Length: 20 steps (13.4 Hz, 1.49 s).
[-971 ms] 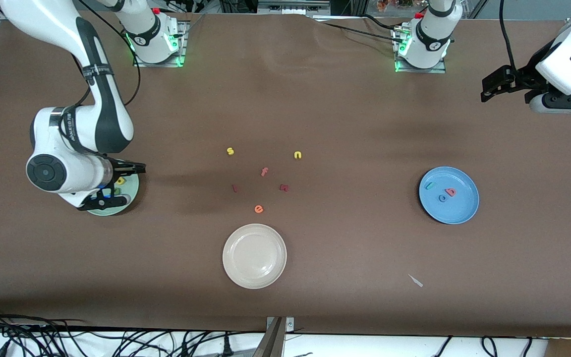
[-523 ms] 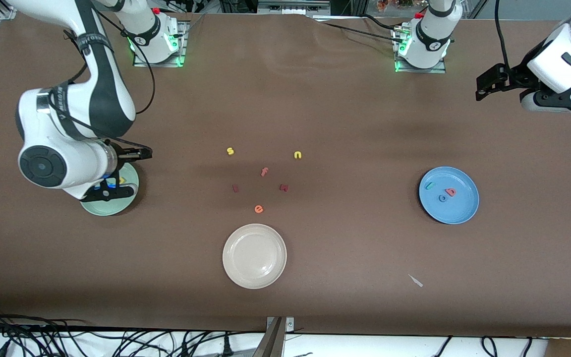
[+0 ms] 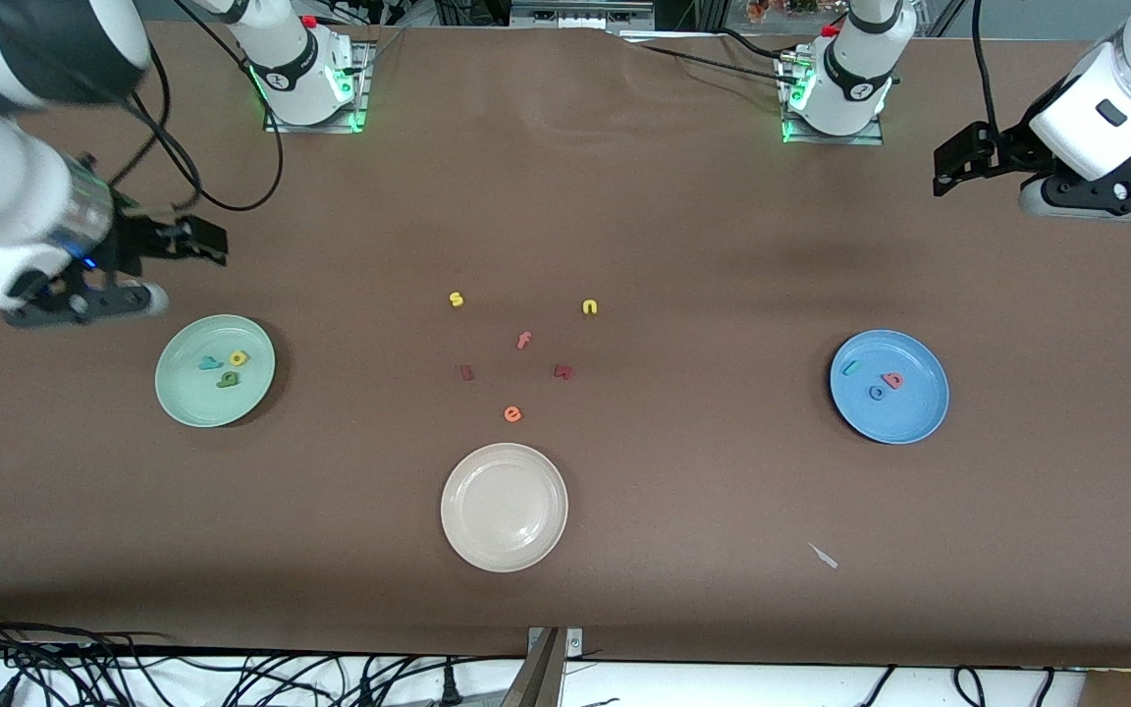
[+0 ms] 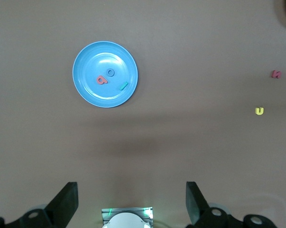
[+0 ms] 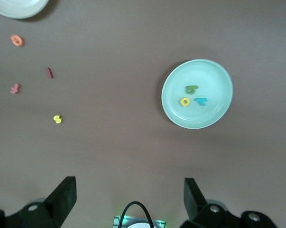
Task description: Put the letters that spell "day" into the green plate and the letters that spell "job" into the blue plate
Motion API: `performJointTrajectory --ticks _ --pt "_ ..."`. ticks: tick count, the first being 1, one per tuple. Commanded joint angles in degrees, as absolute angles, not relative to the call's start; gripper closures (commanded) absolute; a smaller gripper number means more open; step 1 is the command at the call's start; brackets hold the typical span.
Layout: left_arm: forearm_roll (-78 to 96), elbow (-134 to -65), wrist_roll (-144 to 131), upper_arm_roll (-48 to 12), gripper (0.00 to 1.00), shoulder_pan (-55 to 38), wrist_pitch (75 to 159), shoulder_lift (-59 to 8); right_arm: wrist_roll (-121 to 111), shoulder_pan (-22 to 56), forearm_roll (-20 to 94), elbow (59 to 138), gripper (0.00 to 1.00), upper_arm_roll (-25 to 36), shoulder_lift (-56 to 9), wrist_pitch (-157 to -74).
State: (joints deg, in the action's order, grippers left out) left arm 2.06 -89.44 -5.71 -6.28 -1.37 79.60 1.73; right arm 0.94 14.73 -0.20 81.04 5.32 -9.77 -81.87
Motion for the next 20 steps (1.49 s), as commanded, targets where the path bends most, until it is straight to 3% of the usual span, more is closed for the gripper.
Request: performJointTrajectory --ticks 1,4,14,18,20 --pt "-0.1 -87.7 -5.9 -6.4 0.0 -0.9 78.3 1.1 -0.4 11.0 -0.7 86.7 0.0 4.0 -3.4 -84.0" --pt "-0.1 -87.6 -5.9 -6.4 0.0 -0.9 78.4 1.0 -0.3 9.0 -0.4 91.1 0.0 4.0 -1.4 -84.5" --pt "-0.1 -88.1 -5.7 -6.3 0.0 0.7 78.6 1.2 0.4 9.3 -1.5 91.4 0.0 4.5 -3.5 -86.0" --pt "-0.2 -92.1 -5.5 -6.4 0.0 1.3 81.0 3.6 0.6 9.2 -1.5 91.3 0.0 4.5 -4.0 -86.7" --pt "-0.2 -98.8 -5.4 -6.4 0.0 1.6 85.2 8.2 0.6 9.2 -1.5 91.5 0.0 4.6 -3.9 -86.2"
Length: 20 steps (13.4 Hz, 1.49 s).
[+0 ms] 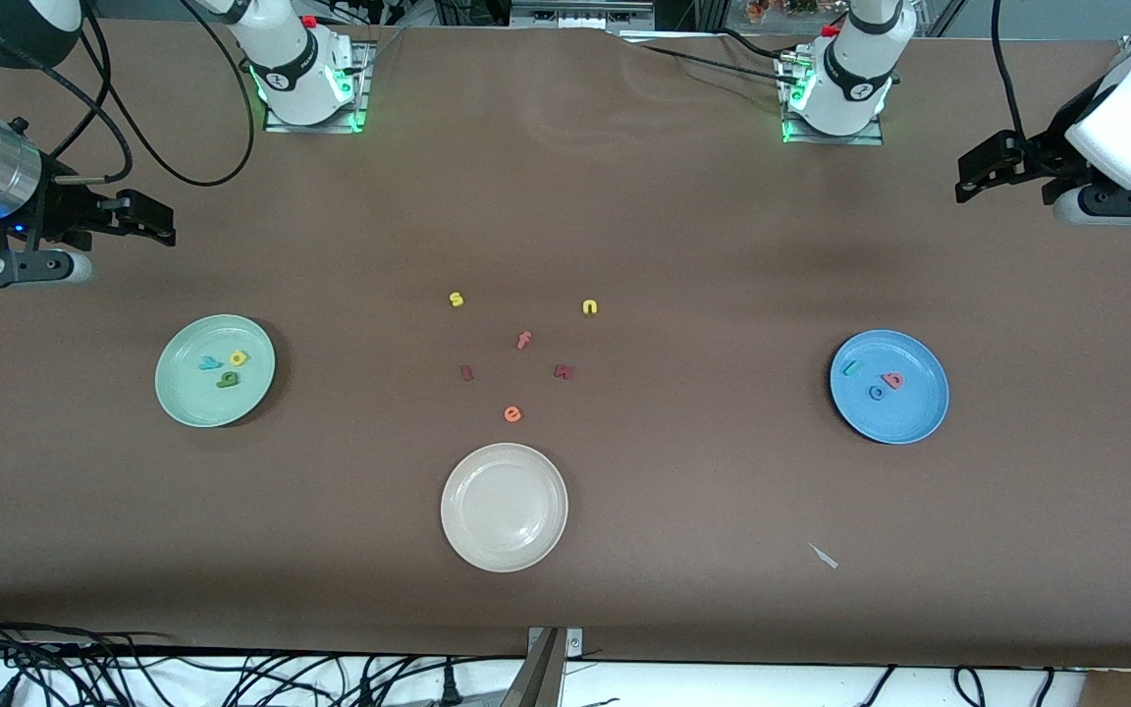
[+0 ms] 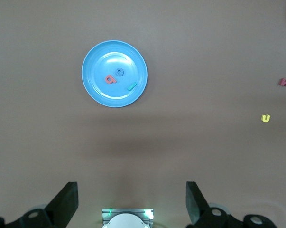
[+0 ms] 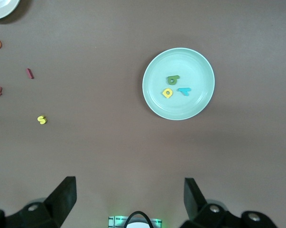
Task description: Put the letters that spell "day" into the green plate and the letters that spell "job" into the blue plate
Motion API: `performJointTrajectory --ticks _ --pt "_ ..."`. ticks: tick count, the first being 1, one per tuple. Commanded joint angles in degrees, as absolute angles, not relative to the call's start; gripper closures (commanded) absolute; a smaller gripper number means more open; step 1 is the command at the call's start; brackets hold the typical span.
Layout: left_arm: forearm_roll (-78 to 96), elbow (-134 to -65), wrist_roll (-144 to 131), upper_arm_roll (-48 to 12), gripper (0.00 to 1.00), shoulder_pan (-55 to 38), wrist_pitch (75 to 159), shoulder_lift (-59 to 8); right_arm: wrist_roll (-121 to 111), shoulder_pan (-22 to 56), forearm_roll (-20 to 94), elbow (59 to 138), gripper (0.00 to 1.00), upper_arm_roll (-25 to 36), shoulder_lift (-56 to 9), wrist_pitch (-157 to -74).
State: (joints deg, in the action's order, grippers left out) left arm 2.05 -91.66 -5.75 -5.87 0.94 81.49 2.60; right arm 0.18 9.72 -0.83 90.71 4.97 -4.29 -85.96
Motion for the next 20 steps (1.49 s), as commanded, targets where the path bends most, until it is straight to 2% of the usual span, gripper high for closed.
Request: performJointTrajectory --ticks 1,6,20 --pt "-0.2 -99.6 -5.3 -6.4 0.0 1.5 85.9 8.8 0.6 9.1 -1.5 91.5 0.0 4.7 -4.0 -86.4" --pt "-0.1 -97.4 -5.4 -6.3 0.0 2.6 85.9 6.9 0.5 9.2 -1.5 91.5 0.0 5.1 -4.0 -86.5" --pt "-0.1 -97.3 -6.0 -6.3 0.0 2.9 85.6 6.7 0.6 9.1 -1.5 91.5 0.0 5.1 -3.9 -86.5"
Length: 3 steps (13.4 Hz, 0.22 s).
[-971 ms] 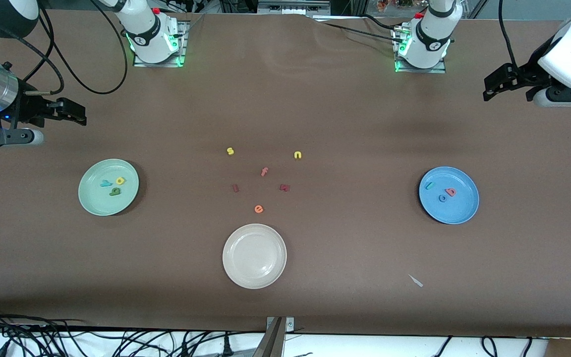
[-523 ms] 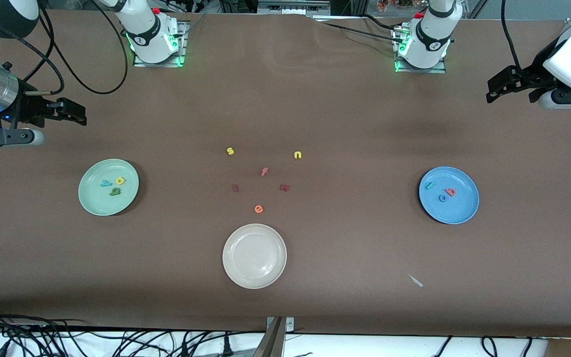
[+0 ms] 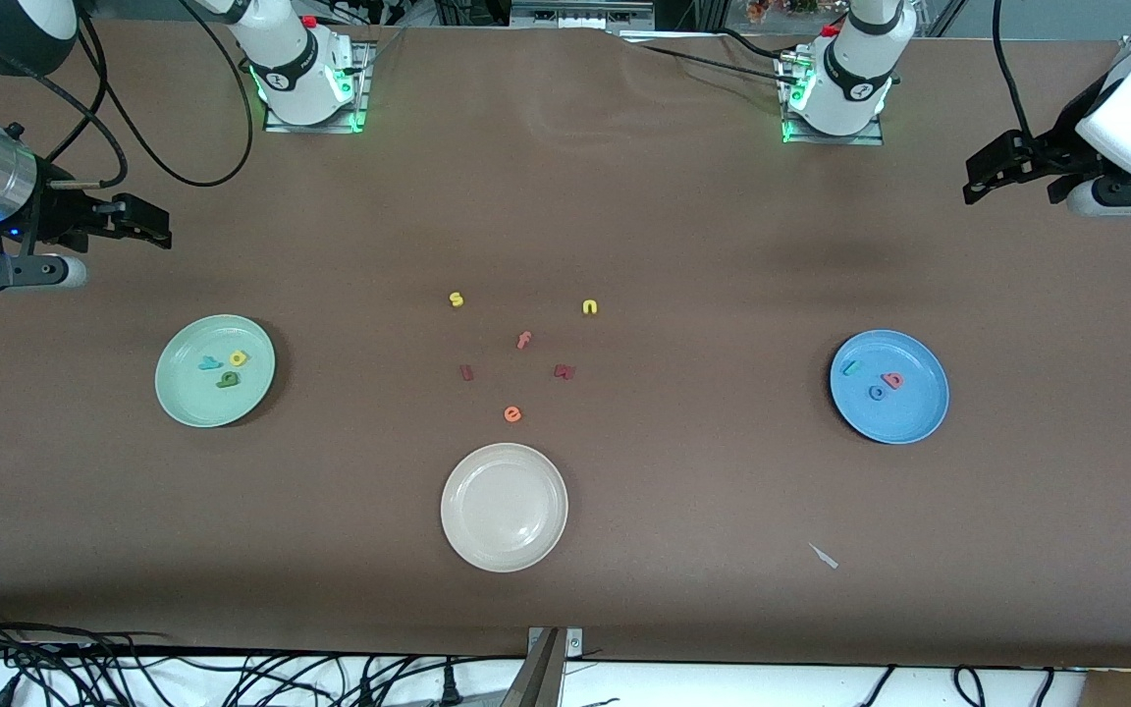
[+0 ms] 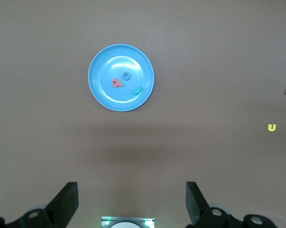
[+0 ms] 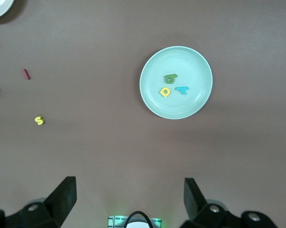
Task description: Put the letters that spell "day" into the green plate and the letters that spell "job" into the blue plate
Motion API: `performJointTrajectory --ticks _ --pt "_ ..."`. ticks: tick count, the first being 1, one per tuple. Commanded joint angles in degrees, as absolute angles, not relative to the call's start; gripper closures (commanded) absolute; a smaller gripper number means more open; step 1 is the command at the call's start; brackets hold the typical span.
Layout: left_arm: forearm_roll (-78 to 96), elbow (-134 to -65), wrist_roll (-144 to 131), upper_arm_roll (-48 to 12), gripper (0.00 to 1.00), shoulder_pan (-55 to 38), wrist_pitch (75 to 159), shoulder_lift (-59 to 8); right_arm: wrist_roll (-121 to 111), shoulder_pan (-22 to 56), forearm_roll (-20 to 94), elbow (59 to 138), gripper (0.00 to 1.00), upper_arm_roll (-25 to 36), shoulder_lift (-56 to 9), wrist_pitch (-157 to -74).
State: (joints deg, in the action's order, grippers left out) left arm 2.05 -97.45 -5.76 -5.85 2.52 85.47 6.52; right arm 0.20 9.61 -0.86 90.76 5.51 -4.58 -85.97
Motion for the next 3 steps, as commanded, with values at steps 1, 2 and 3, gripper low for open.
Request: performJointTrajectory --ticks 1,2,3 --pt "-0.1 -97.3 -6.0 -6.3 0.0 2.8 85.6 6.7 0.6 9.1 -1.5 91.5 0.0 5.1 -4.0 -86.5" --pt "-0.1 -97.3 -6.0 -6.3 0.0 2.8 85.6 6.7 0.6 9.2 -1.5 91.5 0.0 5.1 -4.0 -86.5" --pt "-0.1 -97.3 -6.0 -6.3 0.0 2.8 85.6 6.7 0.6 9.2 -1.5 91.6 0.0 5.1 -3.9 -86.5"
